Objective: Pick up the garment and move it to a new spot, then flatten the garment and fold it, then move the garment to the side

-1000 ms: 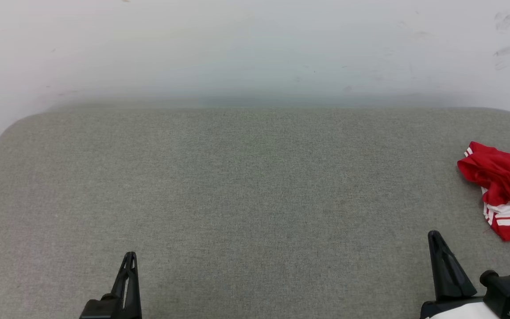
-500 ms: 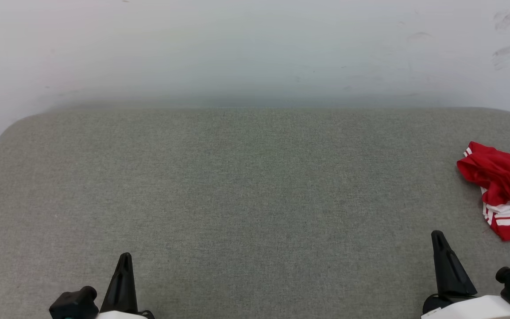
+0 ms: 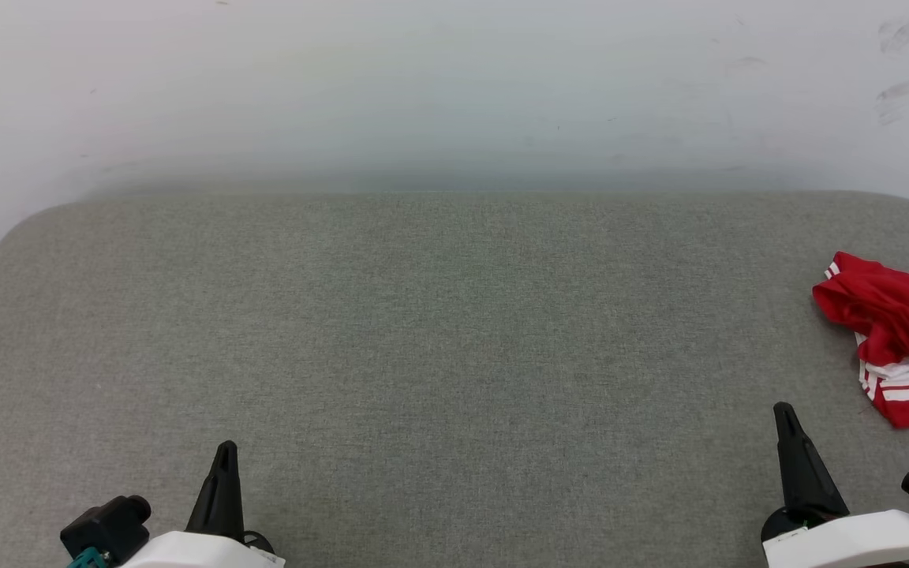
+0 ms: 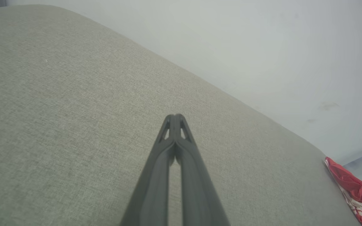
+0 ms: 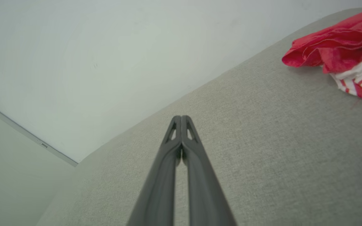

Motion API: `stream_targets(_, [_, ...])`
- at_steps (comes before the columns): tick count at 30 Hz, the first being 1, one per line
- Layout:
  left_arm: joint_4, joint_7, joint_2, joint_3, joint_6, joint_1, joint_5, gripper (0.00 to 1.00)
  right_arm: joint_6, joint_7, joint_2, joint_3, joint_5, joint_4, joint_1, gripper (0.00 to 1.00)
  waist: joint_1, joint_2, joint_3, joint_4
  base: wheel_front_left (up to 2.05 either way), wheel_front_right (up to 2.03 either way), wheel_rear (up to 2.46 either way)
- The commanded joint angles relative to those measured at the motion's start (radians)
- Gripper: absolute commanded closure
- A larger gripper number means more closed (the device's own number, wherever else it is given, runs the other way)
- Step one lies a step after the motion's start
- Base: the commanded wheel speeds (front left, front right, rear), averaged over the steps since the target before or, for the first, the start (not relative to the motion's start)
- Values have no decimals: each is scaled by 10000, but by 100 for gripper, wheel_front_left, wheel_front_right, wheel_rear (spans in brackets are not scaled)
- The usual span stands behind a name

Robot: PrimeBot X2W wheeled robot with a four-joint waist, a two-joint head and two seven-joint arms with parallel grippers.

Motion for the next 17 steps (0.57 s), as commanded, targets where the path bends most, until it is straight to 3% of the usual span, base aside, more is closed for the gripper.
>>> stream_targets(1, [-37,81,64,76,-114,-281,-482,100,0,69,-108,-14,466,-46,-345,100,-1,0,-1,-3,0,0,0])
stream_targets(17, [277,539,12,276,-491,-678,-2716,100,-1,516,-151,-66,2571,244,-646,100,-1,0,-8,-29,0,0,0])
